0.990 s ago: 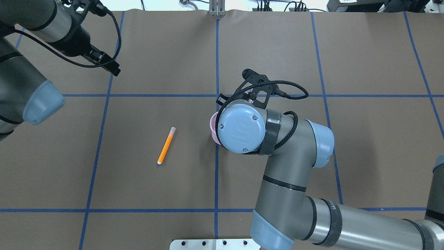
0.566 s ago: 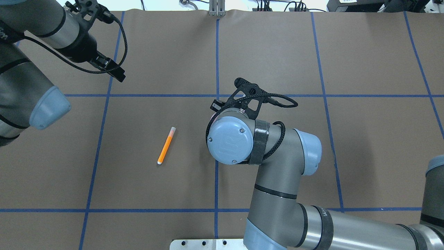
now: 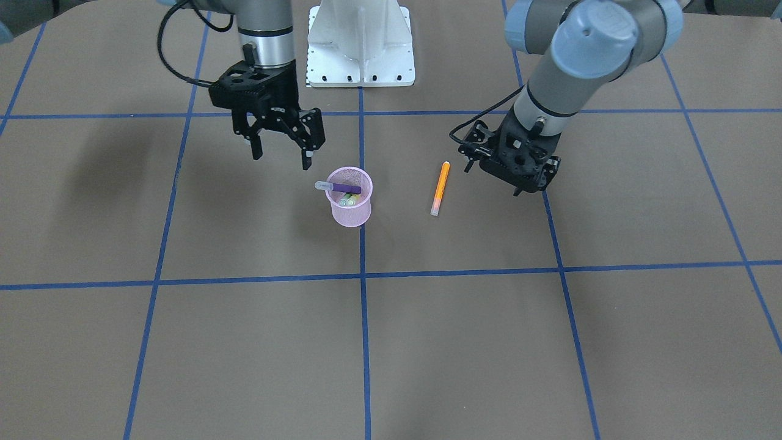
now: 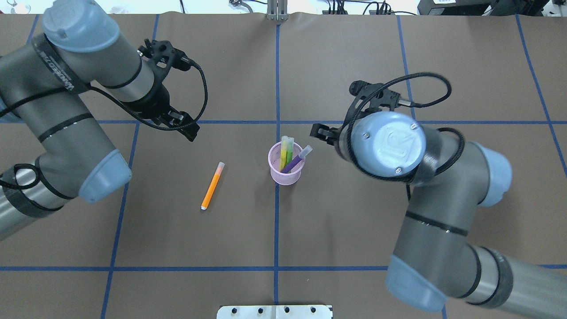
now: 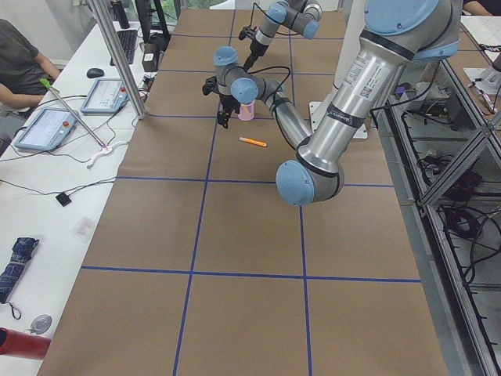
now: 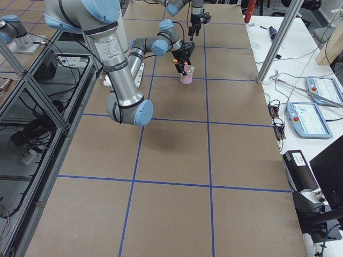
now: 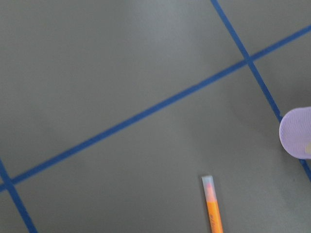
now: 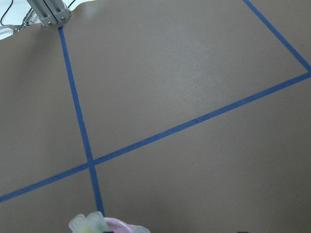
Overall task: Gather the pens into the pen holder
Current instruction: 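Grasp the orange marker with the left gripper while the right arm withdraws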
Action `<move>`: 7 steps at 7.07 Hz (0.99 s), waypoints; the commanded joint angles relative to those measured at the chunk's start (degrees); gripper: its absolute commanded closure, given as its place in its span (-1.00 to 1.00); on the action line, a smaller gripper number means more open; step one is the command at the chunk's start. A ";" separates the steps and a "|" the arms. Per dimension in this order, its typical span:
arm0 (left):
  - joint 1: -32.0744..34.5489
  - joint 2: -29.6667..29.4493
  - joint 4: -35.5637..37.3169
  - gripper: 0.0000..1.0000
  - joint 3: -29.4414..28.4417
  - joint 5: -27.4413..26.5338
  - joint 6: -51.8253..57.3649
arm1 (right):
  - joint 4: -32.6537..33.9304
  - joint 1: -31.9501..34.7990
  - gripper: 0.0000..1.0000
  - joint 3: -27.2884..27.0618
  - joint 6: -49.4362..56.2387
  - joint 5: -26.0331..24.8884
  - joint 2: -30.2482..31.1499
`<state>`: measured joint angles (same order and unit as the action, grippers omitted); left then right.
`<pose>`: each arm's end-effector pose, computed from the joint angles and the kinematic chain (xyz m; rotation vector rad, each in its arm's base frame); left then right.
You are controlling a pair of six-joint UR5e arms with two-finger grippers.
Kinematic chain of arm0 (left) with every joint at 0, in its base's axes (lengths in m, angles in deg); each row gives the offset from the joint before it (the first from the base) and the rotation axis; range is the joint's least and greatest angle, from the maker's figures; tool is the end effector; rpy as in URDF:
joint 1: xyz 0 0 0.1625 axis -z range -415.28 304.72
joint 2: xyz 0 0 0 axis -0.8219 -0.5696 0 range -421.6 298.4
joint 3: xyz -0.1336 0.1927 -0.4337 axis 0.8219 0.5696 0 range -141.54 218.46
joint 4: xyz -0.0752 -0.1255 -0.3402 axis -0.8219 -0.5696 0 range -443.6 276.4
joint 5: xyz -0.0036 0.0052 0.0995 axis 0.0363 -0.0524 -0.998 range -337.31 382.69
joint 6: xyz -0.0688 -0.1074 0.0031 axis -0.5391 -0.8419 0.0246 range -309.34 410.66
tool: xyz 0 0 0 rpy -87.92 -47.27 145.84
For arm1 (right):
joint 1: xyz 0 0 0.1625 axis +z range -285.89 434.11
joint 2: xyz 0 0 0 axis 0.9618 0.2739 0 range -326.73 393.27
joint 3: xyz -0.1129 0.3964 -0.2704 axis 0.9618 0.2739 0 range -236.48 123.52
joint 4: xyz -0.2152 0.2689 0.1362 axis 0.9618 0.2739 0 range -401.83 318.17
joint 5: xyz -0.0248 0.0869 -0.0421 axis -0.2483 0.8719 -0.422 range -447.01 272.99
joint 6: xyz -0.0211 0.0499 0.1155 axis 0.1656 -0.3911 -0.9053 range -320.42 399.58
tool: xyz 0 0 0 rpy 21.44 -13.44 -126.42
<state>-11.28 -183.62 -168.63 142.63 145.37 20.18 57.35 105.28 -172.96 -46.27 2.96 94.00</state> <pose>0.4202 -0.4952 0.3462 0.2135 0.8679 0.4579 -0.4414 -0.4230 0.3222 0.2494 -0.7813 0.4454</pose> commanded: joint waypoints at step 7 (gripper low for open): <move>-10.08 -10.25 4.35 -0.74 -19.70 -2.80 -1.42 | -0.03 36.42 -1.00 9.70 52.28 43.37 14.41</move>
<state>-21.00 -193.14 -164.04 124.52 142.36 18.69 57.35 141.39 -163.33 5.51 46.14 107.95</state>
